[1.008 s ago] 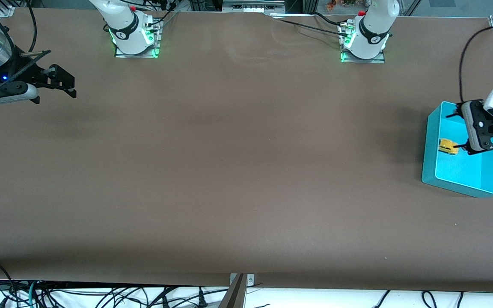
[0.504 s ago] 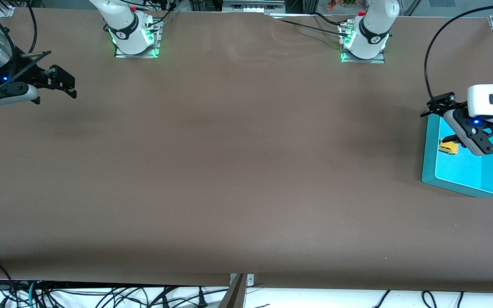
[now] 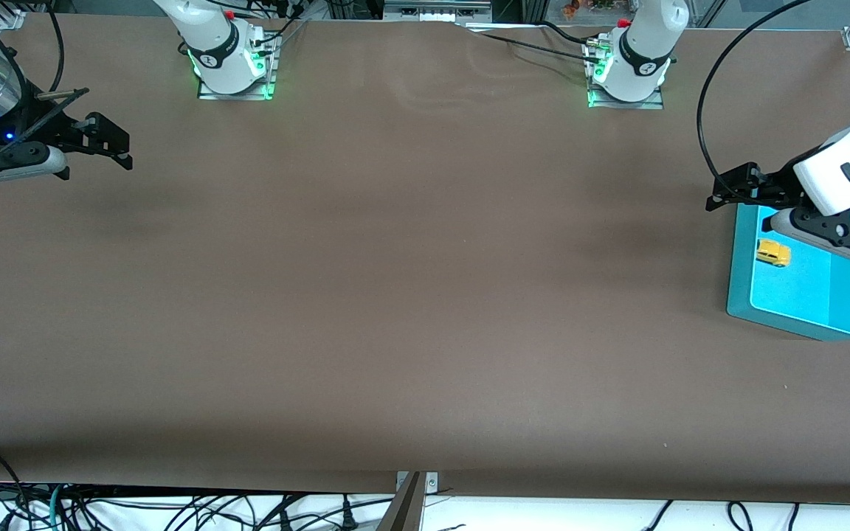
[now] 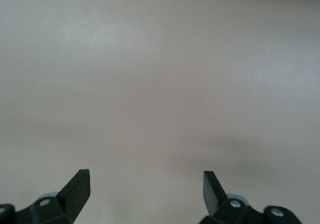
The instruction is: Wind and store yellow beetle car
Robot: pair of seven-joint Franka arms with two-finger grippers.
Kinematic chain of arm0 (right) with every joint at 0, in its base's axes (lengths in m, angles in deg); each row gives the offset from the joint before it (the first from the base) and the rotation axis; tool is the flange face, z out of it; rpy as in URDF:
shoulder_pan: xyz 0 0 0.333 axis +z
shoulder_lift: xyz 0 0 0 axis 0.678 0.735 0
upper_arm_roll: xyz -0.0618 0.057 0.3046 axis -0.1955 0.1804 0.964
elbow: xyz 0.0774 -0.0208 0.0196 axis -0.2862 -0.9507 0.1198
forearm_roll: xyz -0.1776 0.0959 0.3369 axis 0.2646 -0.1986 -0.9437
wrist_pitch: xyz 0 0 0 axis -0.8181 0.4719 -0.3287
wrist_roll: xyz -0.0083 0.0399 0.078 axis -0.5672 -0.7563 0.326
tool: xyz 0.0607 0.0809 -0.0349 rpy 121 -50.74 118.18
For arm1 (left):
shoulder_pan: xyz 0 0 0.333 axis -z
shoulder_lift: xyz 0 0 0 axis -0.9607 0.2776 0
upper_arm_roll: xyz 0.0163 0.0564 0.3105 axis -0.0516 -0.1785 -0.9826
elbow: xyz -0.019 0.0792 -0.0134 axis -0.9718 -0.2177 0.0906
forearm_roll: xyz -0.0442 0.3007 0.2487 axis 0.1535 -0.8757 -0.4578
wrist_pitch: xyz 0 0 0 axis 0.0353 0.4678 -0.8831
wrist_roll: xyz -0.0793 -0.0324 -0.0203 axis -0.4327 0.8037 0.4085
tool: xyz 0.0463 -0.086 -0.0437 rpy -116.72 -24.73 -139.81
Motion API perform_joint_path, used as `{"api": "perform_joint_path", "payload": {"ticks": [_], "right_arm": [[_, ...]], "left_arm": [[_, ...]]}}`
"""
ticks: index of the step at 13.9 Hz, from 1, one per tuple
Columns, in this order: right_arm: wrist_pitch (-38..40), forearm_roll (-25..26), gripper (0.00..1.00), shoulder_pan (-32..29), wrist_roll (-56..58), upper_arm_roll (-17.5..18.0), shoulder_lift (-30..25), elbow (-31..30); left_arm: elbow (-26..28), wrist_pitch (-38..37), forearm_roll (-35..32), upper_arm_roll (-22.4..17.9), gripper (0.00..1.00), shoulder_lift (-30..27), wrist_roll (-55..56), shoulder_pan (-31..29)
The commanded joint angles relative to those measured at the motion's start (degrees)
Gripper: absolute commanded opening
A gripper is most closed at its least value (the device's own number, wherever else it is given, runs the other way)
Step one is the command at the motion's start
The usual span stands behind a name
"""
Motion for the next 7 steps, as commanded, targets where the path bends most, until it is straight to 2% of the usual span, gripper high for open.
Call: {"api": "perform_joint_path", "payload": {"ticks": [1, 3, 5, 7], "right_arm": [[0.5, -1.1, 1.0, 0.1, 1.4, 0.5, -0.2, 0.4], [0.6, -1.2, 1.0, 0.1, 1.4, 0.7, -0.2, 0.5], [0.8, -3.8, 1.0, 0.1, 1.6, 0.6, -0.3, 0.5], [0.9, -3.9, 1.0, 0.1, 2.3, 0.6, -0.3, 0.4]], "left_arm": [[-4.5, -1.9, -3.2, -0.6, 1.0, 0.2, 2.8, 0.5], [-6.9, -2.7, -9.1, -0.4, 1.0, 0.1, 3.8, 2.0], [-6.9, -5.5, -9.5, -0.5, 1.0, -0.4, 10.6, 2.6], [-6.4, -5.7, -8.9, -0.6, 1.0, -0.9, 14.3, 2.2]]}}
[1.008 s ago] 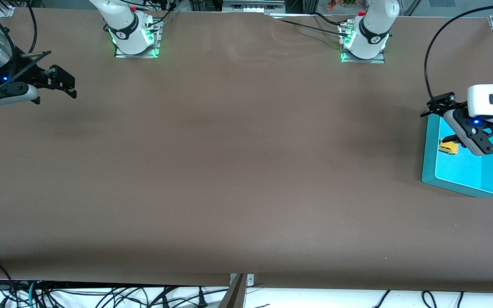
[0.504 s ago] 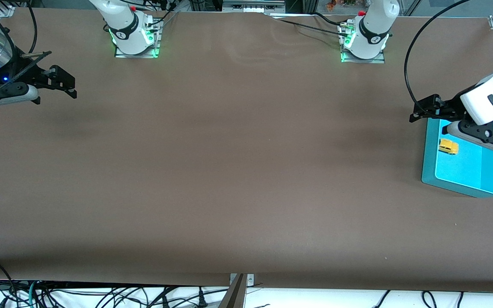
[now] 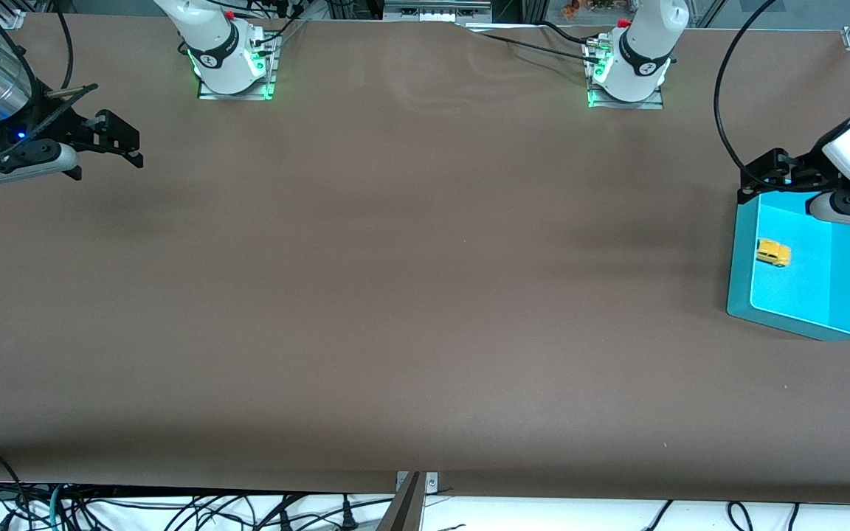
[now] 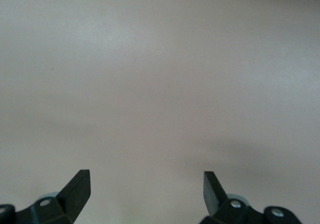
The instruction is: Wind and store yellow beetle car
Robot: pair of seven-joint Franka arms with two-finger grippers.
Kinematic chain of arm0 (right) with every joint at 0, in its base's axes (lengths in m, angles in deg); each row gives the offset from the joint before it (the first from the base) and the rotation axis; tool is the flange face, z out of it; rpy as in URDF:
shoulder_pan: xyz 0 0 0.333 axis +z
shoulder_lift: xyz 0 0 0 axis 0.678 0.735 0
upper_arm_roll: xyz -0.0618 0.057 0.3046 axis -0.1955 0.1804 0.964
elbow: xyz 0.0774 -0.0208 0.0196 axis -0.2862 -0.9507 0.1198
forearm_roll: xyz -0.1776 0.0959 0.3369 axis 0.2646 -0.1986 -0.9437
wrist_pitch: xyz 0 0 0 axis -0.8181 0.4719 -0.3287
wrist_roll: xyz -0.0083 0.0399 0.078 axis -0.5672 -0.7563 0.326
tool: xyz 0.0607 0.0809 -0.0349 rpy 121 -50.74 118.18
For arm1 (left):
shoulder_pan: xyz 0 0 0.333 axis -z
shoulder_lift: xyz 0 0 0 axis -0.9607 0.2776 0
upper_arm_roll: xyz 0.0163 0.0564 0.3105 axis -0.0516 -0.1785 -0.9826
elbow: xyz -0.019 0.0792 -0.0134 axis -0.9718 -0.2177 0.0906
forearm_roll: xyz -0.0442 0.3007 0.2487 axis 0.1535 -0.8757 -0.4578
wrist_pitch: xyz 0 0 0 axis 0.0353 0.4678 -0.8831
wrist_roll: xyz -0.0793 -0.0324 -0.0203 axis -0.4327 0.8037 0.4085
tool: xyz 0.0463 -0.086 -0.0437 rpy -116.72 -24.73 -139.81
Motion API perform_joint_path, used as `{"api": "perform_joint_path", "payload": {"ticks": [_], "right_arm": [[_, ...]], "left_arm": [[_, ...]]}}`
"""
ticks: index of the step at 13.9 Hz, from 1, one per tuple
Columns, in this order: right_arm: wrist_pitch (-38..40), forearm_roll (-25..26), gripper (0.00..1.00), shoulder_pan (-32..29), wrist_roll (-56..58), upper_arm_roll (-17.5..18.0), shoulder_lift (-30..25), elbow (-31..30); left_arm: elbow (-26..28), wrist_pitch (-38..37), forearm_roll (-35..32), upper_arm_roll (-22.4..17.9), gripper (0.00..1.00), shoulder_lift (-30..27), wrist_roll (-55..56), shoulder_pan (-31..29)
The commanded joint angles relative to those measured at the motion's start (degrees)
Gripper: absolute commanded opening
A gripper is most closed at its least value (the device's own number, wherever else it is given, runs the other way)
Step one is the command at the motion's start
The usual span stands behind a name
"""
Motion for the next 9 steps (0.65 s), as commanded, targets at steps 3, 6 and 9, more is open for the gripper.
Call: {"api": "perform_joint_path", "payload": {"ticks": [3, 6, 9], "right_arm": [[0.9, -1.4, 1.0, 0.0, 1.6, -0.2, -0.3, 0.4], [1.0, -1.4, 1.0, 0.0, 1.7, -0.2, -0.3, 0.4], [1.0, -1.4, 1.0, 0.0, 1.7, -0.2, -0.4, 0.4]], "left_arm": [[-0.9, -2.1, -1.0, -0.5, 1.0, 0.1, 3.4, 0.3], [-0.9, -2.4, -1.0, -0.5, 1.0, 0.3, 3.3, 0.4], [-0.9, -2.4, -1.0, -0.4, 1.0, 0.3, 3.3, 0.8]]}}
